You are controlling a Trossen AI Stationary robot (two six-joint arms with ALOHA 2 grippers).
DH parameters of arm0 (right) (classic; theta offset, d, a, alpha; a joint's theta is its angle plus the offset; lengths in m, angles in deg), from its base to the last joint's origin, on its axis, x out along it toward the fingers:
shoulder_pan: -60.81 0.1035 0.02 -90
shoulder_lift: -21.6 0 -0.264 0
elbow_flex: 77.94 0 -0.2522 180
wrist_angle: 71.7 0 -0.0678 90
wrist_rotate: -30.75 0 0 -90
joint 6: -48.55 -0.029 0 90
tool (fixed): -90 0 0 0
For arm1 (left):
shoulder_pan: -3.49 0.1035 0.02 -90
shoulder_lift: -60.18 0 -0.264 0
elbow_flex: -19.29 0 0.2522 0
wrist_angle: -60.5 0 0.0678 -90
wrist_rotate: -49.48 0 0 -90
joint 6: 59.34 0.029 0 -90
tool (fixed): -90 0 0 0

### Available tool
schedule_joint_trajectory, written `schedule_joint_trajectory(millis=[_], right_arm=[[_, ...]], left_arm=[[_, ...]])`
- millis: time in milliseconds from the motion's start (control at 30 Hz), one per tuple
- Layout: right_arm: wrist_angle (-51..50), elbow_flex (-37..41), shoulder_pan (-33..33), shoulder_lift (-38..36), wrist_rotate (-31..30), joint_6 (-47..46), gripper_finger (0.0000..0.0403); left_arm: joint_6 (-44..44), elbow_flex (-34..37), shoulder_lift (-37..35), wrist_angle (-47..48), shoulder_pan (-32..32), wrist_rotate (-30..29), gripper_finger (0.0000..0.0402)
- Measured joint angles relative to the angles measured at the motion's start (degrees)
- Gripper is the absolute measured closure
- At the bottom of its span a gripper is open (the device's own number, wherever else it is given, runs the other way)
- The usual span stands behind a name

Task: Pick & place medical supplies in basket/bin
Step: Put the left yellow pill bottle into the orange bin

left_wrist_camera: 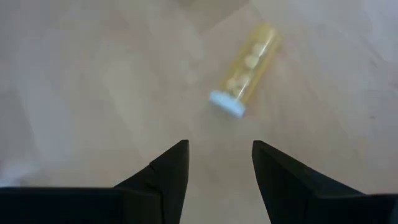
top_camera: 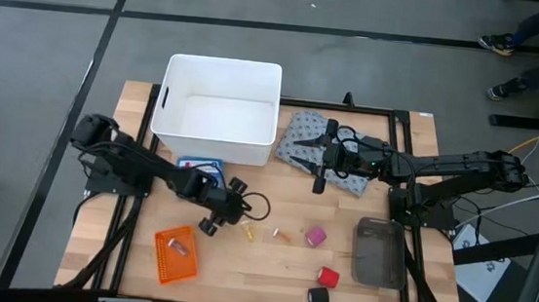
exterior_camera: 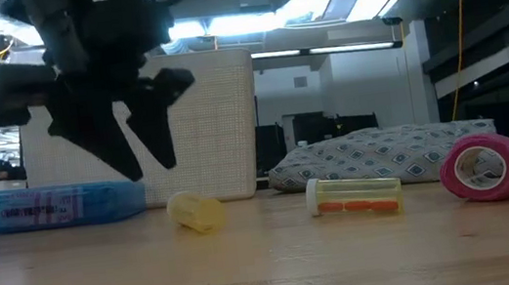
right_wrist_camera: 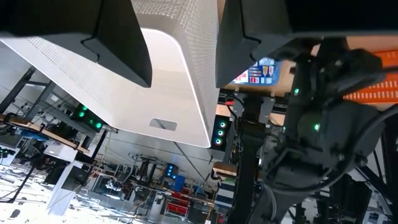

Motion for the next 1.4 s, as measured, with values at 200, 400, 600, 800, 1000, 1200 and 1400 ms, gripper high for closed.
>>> schedule_joint_trajectory(millis=[200,400,600,800,1000,1200,1400], right_arm=[[0.0,0.0,0.0,0.0,0.1,0.0,0.0225],[-0.1,0.0,0.0,0.0,0.2,0.0,0.0225],[-0.9,0.0,0.0,0.0,0.2,-0.3,0.0224],[-1.1,0.0,0.0,0.0,0.2,-0.4,0.0224],[-1.2,0.0,0.0,0.0,0.2,-0.5,0.0224],[-1.1,0.0,0.0,0.0,0.2,-0.5,0.0224],[-1.2,0.0,0.0,0.0,0.2,-0.4,0.0224]], left_arm=[[4.9,-1.7,4.0,-2.1,0.0,-0.1,0.0227],[11.8,-6.4,7.7,-2.0,-0.8,-1.8,0.0226],[14.4,-10.7,10.4,4.9,-0.7,-0.2,0.0226],[15.3,-11.0,10.6,6.6,-0.8,0.4,0.0226],[16.6,-11.0,10.6,5.3,-0.7,1.3,0.0226],[18.7,-11.0,10.9,4.7,-0.8,1.5,0.0226],[20.1,-11.0,13.2,4.3,-0.8,2.6,0.0226]])
